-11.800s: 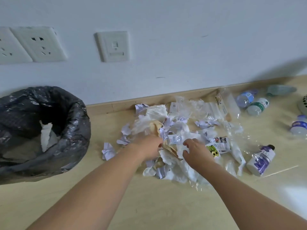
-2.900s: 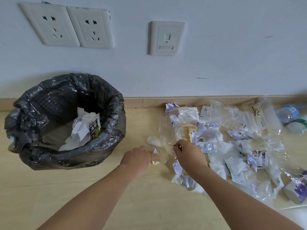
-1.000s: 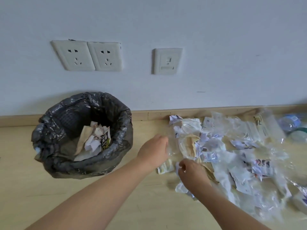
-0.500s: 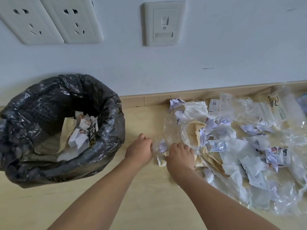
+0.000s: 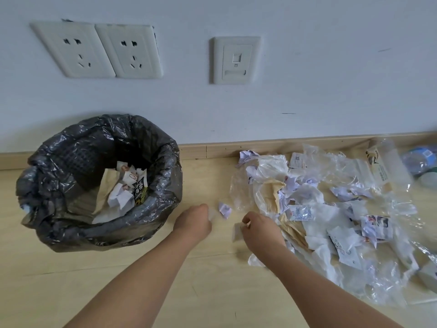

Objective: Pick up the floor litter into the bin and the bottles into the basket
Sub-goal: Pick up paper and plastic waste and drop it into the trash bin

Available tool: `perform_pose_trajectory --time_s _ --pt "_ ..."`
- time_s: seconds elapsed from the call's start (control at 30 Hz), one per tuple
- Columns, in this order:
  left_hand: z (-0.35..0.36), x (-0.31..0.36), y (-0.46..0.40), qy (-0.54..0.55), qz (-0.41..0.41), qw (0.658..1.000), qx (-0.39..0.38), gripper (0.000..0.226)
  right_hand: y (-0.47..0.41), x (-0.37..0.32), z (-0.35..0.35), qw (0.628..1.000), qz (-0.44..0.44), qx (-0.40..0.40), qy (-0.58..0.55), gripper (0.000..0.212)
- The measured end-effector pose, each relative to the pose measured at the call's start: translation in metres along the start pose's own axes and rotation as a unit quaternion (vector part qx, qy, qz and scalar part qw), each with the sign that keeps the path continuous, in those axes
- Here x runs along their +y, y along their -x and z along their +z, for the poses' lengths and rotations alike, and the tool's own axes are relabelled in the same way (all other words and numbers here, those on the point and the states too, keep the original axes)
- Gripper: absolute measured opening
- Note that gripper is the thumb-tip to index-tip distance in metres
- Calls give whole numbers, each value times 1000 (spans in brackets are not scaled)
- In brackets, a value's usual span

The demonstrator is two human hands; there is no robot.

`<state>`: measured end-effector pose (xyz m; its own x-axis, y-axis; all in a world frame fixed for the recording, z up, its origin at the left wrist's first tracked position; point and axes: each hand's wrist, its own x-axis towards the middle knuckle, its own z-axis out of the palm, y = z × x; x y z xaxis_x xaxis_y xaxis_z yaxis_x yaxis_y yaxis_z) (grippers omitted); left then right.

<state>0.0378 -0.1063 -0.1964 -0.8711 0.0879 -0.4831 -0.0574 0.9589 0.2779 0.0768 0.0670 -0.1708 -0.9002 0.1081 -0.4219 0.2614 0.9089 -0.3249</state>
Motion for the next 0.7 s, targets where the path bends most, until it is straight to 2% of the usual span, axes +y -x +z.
perform_pose_trajectory --time_s 0.07,0.17,0.33,0.43,0.53,0.6,0.7 --pt "-16 7 13 21 5 1000 10 4 9 2 -13 999 5 9 -34 21" --pt "-42 27 32 67 65 995 47 3 21 1 -38 993 25 28 -108 15" --pt "-127 51 72 103 151 965 190 6 34 -29 -98 966 8 106 -238 13" --pt "-180 22 92 120 132 943 282 5 37 -72 -129 953 -45 140 -265 15" --pt "-208 -31 108 124 54 931 340 9 39 -134 -144 944 -114 150 -272 14" --pt "-213 -67 118 104 -7 938 330 10 41 -178 -140 942 -158 126 -266 13" --pt "-213 -104 128 79 -61 971 215 16 43 -222 -119 954 -199 72 -213 21"
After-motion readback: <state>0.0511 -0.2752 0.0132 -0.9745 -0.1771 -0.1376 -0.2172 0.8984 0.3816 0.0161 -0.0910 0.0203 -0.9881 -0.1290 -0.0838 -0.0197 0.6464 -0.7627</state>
